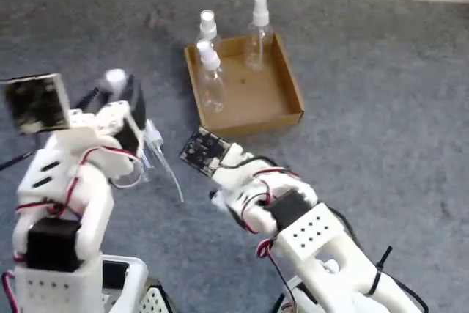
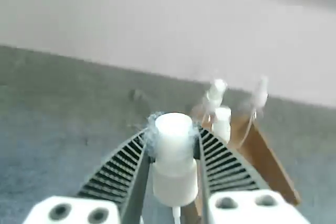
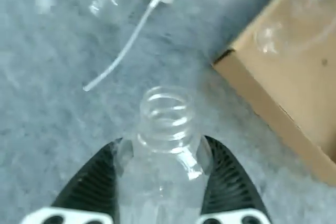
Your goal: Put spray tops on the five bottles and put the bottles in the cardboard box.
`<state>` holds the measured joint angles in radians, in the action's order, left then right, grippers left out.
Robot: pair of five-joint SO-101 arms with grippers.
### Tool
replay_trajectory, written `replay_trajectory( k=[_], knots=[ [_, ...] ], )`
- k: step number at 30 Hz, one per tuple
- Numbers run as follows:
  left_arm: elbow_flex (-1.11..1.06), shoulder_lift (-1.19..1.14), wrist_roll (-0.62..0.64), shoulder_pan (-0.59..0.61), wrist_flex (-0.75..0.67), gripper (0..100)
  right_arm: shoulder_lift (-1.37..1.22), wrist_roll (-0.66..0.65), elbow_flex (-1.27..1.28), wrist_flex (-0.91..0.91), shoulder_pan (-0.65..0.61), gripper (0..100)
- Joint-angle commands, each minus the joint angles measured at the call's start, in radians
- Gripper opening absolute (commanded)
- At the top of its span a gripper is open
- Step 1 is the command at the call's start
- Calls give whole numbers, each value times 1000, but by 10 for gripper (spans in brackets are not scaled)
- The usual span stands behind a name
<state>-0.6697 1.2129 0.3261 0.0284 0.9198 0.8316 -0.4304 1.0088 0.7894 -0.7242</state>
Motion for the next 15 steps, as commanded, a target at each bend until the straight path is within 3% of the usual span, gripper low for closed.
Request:
replay_trajectory(
  k=[1,7,15],
  knots=[
    [45,41,92,91,-54,3,31,132,19,-148,-47,4],
    [-41,110,163,165,-58,3,31,178,186,-421,-101,3],
    [-214,213,161,124,-133,3,31,183,242,-437,-111,3]
  ],
)
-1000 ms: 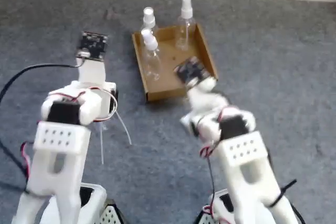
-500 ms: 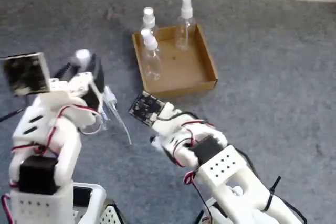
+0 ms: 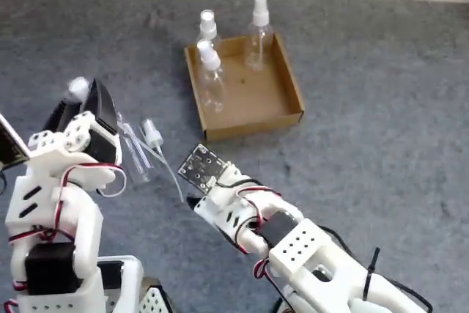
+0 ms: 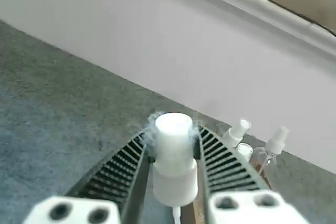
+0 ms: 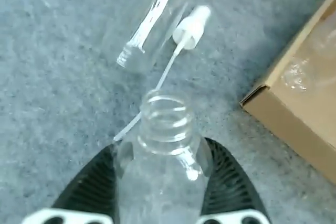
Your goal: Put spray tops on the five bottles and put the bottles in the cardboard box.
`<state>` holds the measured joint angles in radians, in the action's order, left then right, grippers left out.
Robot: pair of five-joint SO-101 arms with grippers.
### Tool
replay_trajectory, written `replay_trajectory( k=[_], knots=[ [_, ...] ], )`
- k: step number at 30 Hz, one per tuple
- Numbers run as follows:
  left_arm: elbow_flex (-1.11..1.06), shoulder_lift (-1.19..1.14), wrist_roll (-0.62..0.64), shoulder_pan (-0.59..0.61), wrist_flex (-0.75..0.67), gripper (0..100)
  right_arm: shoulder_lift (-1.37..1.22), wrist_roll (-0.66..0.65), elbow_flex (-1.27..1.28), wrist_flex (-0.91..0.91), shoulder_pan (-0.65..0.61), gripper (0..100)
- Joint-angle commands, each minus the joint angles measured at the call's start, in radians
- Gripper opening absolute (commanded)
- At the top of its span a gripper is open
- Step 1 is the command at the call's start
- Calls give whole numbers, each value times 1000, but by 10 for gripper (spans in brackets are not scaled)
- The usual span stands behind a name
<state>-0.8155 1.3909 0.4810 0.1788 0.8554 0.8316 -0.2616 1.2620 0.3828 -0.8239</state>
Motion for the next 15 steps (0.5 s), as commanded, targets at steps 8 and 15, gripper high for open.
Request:
replay_trajectory(
  k=[8,15],
  knots=[
    [-125,36,3,-120,-106,3,31,14,-12,-30,-13,3],
    [-199,36,3,-156,-153,4,31,14,-12,-30,-15,3]
  ],
)
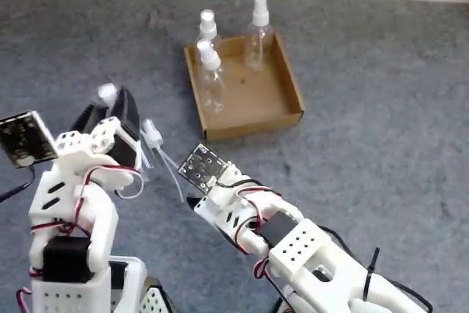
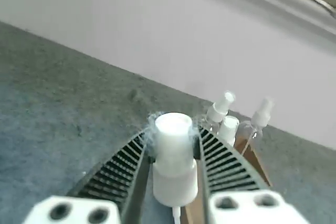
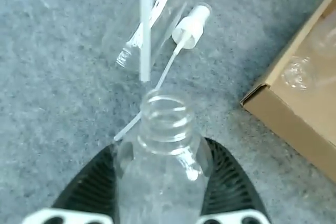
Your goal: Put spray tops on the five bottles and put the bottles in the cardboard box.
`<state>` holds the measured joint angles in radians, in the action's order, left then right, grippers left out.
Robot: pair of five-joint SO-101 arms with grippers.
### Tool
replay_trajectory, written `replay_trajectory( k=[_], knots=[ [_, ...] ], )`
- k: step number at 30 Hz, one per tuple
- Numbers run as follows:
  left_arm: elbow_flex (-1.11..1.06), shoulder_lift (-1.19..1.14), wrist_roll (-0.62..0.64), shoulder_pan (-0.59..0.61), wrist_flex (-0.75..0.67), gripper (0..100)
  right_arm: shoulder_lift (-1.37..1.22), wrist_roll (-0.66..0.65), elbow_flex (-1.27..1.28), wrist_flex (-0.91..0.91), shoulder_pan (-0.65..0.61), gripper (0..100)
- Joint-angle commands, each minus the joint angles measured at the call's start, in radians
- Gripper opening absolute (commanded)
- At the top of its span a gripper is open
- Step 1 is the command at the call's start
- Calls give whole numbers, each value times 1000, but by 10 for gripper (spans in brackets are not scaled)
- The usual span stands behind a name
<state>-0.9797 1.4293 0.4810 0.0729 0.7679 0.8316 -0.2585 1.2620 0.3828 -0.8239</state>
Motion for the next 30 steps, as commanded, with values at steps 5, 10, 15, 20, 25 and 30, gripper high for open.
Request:
replay_trajectory(
  k=[5,10,15,20,25,30],
  knots=[
    [-88,-2,2,-99,-101,4,31,11,-12,-30,-15,3],
    [-101,-2,2,-113,-98,4,31,12,-13,-33,-13,3],
    [-148,-2,-84,-206,-83,4,31,12,-65,-33,-5,3],
    [-163,2,-137,-229,2,4,31,68,-157,-31,19,3],
    [-166,4,-137,-232,44,4,31,166,-245,-31,30,3],
    [-214,5,-137,-249,44,4,31,173,-309,-31,30,3]
  ],
)
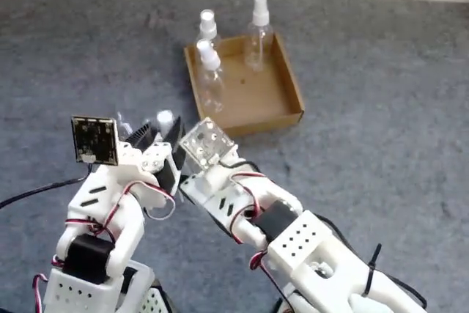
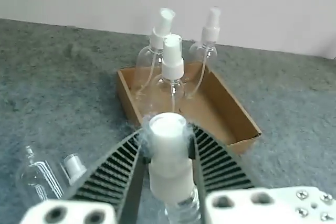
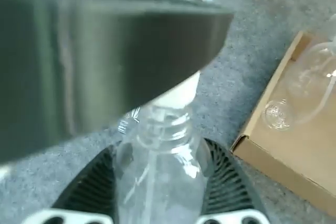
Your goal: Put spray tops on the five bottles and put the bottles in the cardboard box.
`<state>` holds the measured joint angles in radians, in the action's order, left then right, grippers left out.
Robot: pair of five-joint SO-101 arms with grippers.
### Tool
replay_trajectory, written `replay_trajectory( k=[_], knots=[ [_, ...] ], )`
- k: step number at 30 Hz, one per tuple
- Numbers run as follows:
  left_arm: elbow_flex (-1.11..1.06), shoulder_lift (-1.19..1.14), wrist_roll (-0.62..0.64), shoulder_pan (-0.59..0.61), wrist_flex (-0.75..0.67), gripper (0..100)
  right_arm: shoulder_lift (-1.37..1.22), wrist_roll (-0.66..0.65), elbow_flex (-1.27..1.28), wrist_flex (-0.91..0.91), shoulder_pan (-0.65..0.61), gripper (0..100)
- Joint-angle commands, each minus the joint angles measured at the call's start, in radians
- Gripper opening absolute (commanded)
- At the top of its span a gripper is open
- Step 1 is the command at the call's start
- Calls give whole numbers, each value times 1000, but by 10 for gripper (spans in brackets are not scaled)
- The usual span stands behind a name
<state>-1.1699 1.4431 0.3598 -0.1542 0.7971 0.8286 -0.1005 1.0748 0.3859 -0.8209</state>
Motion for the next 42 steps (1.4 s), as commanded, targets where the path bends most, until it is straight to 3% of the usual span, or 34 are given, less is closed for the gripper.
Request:
replay_trajectory(
  k=[1,10,17,27,34,42],
  knots=[
    [-30,-8,-15,-28,15,4,35,17,-130,-35,27,3],
    [-73,-8,-15,-140,37,4,35,17,-136,-35,36,3],
    [-70,-10,-17,-199,66,4,35,34,-136,-35,113,3],
    [-54,-8,-92,-189,72,6,35,72,-136,-35,127,3],
    [-5,-7,-170,-136,97,162,35,71,-128,-35,130,3],
    [74,-5,-173,-31,169,175,24,71,-134,-35,266,3]
  ],
)
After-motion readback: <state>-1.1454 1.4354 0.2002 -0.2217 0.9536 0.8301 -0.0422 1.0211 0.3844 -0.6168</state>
